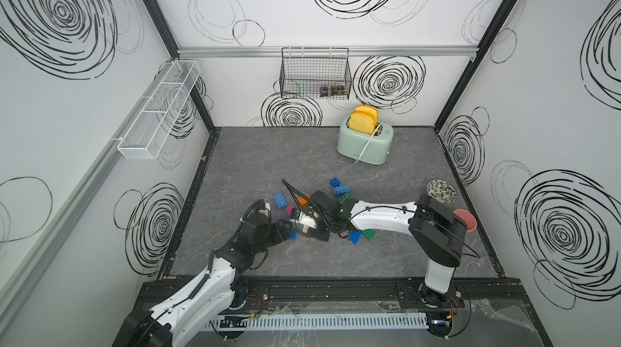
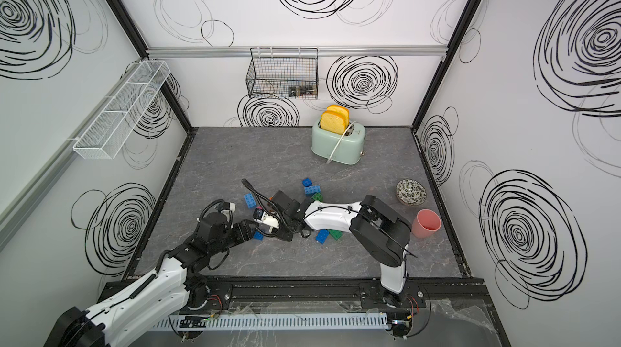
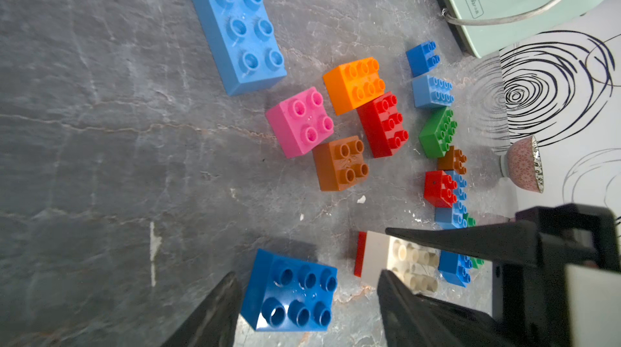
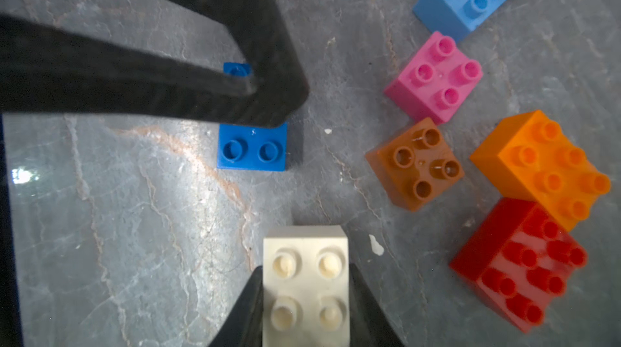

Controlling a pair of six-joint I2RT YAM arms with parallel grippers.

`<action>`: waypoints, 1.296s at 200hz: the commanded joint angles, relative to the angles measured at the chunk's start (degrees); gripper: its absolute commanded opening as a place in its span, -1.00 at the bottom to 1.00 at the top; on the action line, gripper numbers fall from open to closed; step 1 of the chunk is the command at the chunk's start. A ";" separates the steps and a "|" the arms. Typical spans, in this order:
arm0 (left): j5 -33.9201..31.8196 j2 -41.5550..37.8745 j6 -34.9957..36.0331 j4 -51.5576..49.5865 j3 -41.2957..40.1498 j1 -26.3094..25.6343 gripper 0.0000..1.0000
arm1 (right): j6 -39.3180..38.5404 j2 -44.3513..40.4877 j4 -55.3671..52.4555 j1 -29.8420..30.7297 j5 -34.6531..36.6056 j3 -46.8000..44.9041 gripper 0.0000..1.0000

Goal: Assemble a heart with lego
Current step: Assemble the lego brick with the lego brick.

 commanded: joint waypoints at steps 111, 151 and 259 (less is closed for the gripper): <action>1.16 0.36 -0.13 1.84 0.72 0.93 0.39 | -4.24 -3.12 -8.28 -2.13 -8.98 -1.86 -0.45; 0.94 0.55 0.06 1.76 1.31 1.26 0.39 | -4.68 -6.67 -6.68 -2.20 -10.04 -3.19 -0.39; 2.28 0.86 0.65 1.58 2.02 2.15 0.43 | -5.12 -2.93 -6.06 -1.95 -7.39 -2.69 -0.10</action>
